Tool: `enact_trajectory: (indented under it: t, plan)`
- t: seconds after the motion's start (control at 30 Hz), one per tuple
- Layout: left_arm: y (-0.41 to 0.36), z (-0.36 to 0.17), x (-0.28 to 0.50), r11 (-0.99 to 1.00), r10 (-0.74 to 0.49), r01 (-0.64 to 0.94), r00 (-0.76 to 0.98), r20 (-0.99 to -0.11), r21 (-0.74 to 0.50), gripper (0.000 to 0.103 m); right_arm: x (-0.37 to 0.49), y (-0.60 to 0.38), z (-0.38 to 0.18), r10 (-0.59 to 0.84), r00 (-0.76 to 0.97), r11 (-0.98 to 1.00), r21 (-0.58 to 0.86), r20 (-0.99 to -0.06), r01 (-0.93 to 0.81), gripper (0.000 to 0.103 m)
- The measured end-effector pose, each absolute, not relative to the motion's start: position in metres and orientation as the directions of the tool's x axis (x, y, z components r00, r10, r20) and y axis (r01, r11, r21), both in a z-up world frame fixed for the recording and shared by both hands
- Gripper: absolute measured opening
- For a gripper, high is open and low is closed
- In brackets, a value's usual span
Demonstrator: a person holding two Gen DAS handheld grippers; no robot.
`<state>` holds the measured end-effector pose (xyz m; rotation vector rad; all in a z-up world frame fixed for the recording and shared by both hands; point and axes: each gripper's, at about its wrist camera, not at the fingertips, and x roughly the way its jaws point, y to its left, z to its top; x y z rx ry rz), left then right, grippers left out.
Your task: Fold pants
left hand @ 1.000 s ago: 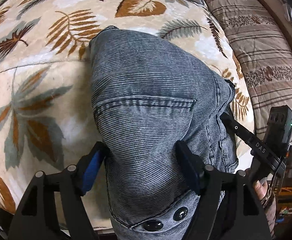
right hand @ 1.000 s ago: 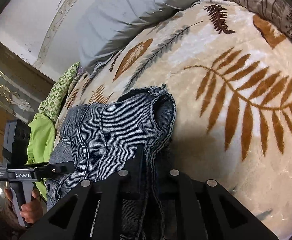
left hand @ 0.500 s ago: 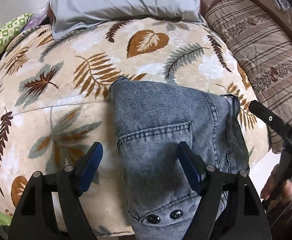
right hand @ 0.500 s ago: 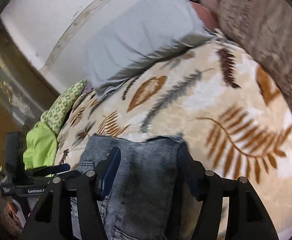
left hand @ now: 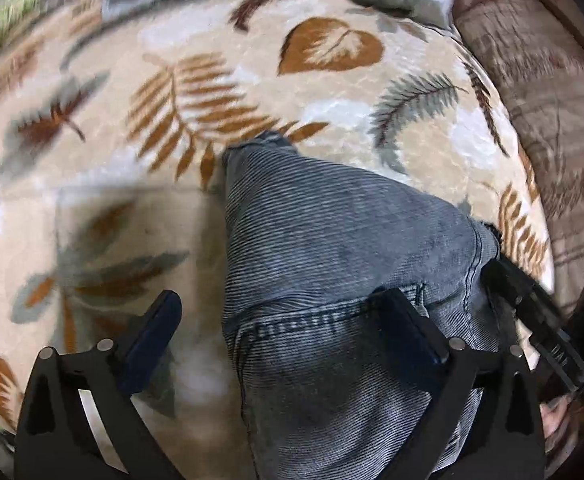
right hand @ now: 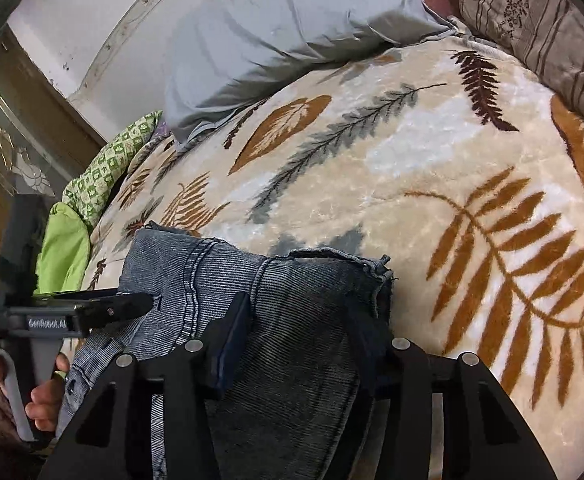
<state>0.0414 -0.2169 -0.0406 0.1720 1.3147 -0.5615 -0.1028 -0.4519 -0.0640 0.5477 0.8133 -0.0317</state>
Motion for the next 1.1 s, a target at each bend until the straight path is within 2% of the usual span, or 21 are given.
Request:
enact_trajectory:
  t: [0.07,0.27,0.3,0.33,0.53,0.73,0.87,0.97,1.1]
  plan:
    - [-0.211,-0.037,0.044,0.857,-0.313,0.462,0.112,-0.943,-0.229,0.101,-0.103,-0.453,-0.058,0.191,0.687,0.855,0.463,-0.701,0.234,0.049]
    - [-0.187,-0.007,0.01,0.812,-0.341,0.545,0.152,-0.928,-0.21,0.1,-0.138,-0.451,-0.029,0.224,0.717,0.837,0.507,-0.66,0.205,0.052]
    - [-0.182,-0.004,0.002,0.801,-0.352,0.559,0.149,-0.924,-0.215,0.1,-0.146,-0.449,-0.028,0.245,0.71,0.831,0.521,-0.66,0.198,0.057]
    - [-0.175,-0.003,-0.008,0.784,-0.368,0.577,0.137,-0.92,-0.228,0.1,-0.151,-0.447,-0.029,0.259,0.699,0.829,0.524,-0.666,0.192,0.061]
    - [-0.168,-0.022,-0.033,0.757,-0.332,0.63,0.139,-0.933,-0.175,0.101,-0.166,-0.429,-0.056,0.222,0.596,0.881,0.421,-0.771,0.216,0.062]
    - [-0.166,-0.036,-0.035,0.762,-0.325,0.629,0.166,-0.931,-0.153,0.103,-0.17,-0.427,-0.068,0.192,0.599,0.889,0.396,-0.777,0.229,0.066]
    - [-0.162,-0.024,-0.026,0.755,-0.356,0.621,0.117,-0.927,-0.211,0.103,-0.169,-0.434,-0.059,0.229,0.607,0.866,0.444,-0.761,0.23,0.067]
    - [-0.149,-0.016,-0.007,0.763,-0.43,0.563,0.073,-0.9,-0.319,0.103,-0.17,-0.449,-0.058,0.28,0.644,0.812,0.534,-0.712,0.237,0.067]
    - [-0.146,-0.031,0.016,0.774,-0.468,0.467,-0.035,-0.883,-0.428,0.103,-0.16,-0.461,-0.072,0.337,0.662,0.75,0.616,-0.669,0.241,0.069]
